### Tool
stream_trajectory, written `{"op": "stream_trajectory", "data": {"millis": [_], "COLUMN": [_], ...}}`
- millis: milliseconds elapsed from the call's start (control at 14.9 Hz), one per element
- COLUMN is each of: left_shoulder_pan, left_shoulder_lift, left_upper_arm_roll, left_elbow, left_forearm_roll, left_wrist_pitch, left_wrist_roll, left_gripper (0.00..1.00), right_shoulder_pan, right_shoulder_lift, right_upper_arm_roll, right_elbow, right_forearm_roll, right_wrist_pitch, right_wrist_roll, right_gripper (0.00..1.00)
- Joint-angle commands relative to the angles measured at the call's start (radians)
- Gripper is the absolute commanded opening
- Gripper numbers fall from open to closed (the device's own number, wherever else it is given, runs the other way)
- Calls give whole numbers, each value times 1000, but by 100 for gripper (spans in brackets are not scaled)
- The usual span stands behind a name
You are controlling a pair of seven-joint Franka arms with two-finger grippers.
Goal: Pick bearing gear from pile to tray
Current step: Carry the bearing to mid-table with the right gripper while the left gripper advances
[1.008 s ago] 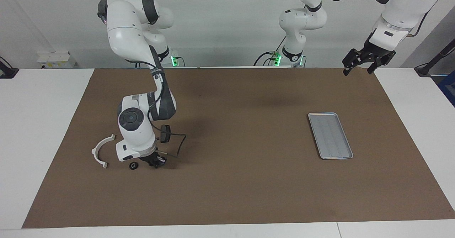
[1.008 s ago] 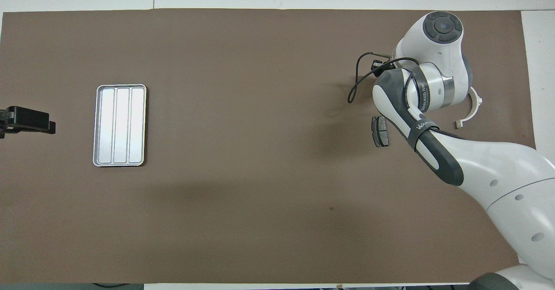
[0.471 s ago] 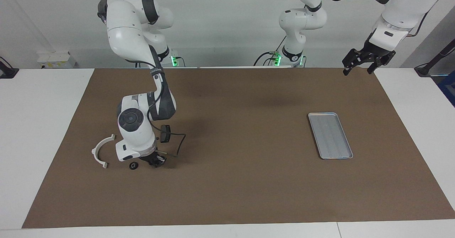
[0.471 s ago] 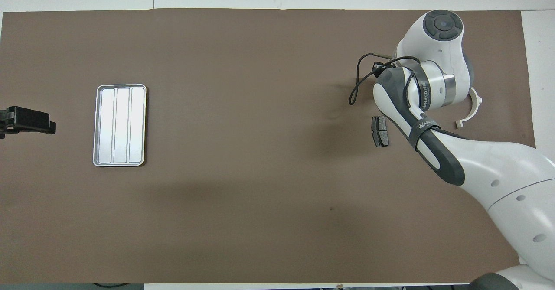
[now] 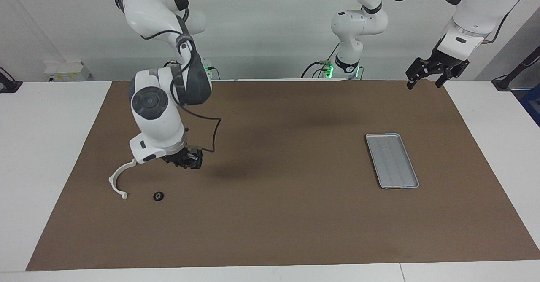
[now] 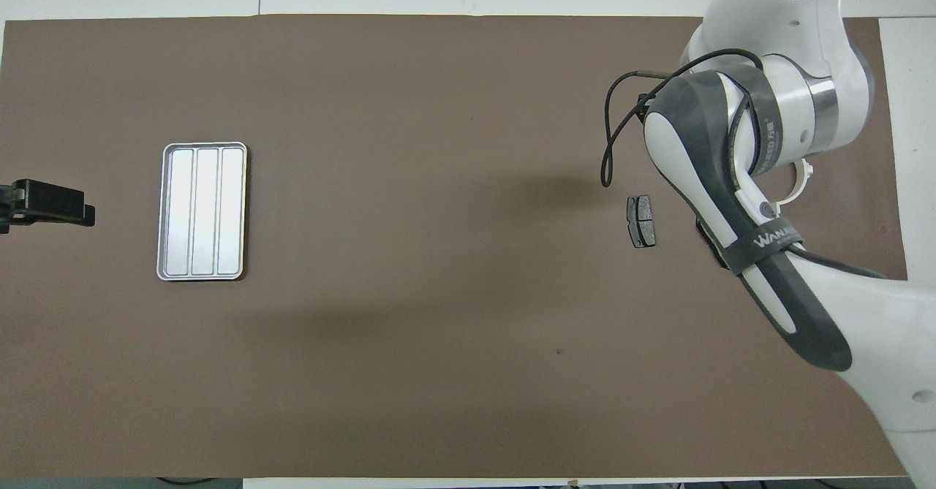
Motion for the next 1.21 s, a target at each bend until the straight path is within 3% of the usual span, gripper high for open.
{"op": "stream_trajectory", "data": {"millis": [0,134,269,471,739,941,1143], "left_shoulder_pan": [-8,1,1,7,12,12,-2], "left_shoulder_lift": [-15,-15,-17,-38,-83,-103,-109], "left_upper_arm_roll": [8,8,8,17,19,17,11], "left_elbow": [-18,-18,-23,-60,-182,-225,-287], "left_forearm_roll": [-5,-5,-5,-5,-5,-4,-4], "left_wrist_pitch": [8,8,4,5,166,186,249], "left_wrist_roll": [1,9,12,12,-29,-26,-40], "left_gripper": [100,100,100,100,100,100,100], "right_shoulder_pan": [4,102,196,294,373,409,446], "right_shoulder_lift": [-47,-66,-67,-64,-61,-44,58], "right_upper_arm_roll": [67,88,95,106,106,103,101], "right_elbow": [10,10,8,-10,-151,-241,-237], "right_forearm_roll": [47,51,61,97,92,78,-20], "right_wrist_pitch": [-70,-91,-27,44,236,357,458], "right_wrist_roll": [148,385,623,836,987,1035,1115], "right_gripper": [0,0,0,0,0,0,0]}}
